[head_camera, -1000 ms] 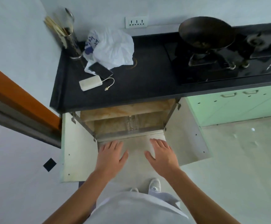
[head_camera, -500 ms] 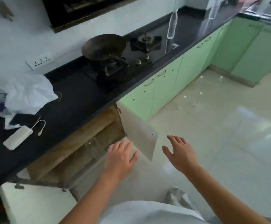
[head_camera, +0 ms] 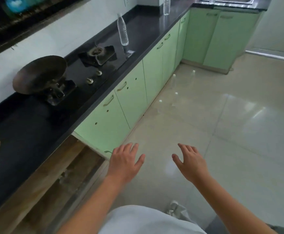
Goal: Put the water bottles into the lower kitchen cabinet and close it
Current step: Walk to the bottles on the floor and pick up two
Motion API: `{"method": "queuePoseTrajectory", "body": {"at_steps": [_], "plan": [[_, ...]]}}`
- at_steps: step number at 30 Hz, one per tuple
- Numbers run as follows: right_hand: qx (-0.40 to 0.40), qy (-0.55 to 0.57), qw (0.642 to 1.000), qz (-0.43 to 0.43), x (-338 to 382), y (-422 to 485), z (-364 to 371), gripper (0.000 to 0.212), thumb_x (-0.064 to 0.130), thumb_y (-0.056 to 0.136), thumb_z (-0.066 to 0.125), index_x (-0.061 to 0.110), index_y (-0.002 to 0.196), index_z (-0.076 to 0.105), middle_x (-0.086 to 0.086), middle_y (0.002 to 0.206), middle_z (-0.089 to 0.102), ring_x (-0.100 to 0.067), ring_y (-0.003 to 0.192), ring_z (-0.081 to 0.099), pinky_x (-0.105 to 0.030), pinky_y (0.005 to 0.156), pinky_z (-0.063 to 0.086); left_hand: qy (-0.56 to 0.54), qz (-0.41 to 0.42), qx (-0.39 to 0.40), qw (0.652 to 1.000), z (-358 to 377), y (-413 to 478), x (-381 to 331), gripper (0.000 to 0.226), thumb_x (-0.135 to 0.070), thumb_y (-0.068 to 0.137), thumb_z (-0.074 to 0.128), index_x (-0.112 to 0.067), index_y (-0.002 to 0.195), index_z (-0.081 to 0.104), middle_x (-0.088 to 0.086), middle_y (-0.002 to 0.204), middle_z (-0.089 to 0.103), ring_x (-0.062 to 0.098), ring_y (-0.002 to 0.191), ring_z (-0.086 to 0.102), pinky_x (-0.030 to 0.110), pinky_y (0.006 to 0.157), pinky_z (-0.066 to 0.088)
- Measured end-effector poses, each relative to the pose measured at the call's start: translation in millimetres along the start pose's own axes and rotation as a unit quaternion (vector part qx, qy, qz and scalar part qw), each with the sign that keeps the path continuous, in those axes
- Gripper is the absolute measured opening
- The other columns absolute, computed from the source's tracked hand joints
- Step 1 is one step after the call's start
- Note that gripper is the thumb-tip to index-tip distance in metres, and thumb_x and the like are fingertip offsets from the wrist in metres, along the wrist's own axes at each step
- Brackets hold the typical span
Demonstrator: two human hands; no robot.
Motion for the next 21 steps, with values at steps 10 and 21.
{"method": "queuePoseTrajectory", "body": {"at_steps": [10, 21], "plan": [[-0.004, -0.045, 0.999, 0.021, -37, 99, -32, 0.06, 0.05, 0.101, 0.046, 0.015, 0.149, 0.044, 0.0, 0.148, 0.053, -0.022, 0.139, 0.042, -0.036, 0.108, 0.039, -0.01, 0.067, 0.029, 0.997, 45, 134, -14, 0.058, -0.055, 0.096, 0.038, -0.012, 0.122, 0.068, 0.008, 0.119, 0.071, 0.028, 0.102, 0.067, 0.041, 0.083, 0.054], [-0.063, -0.051, 0.986, 0.147, -77, 206, -84, 0.058, 0.049, 0.096, 0.057, 0.011, 0.14, 0.057, -0.001, 0.133, 0.065, -0.024, 0.125, 0.058, -0.035, 0.096, 0.051, -0.054, 0.226, 0.013, 0.973, 63, 355, -44, 0.051, -0.052, 0.093, 0.044, -0.012, 0.111, 0.07, 0.008, 0.107, 0.071, 0.031, 0.093, 0.067, 0.04, 0.077, 0.054]]}}
Point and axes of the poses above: each hand's wrist, its own y-axis towards the middle knuckle, its own z-axis out of the palm, x = y × z, the point moved 1 cm from there along y, towards the middle knuckle
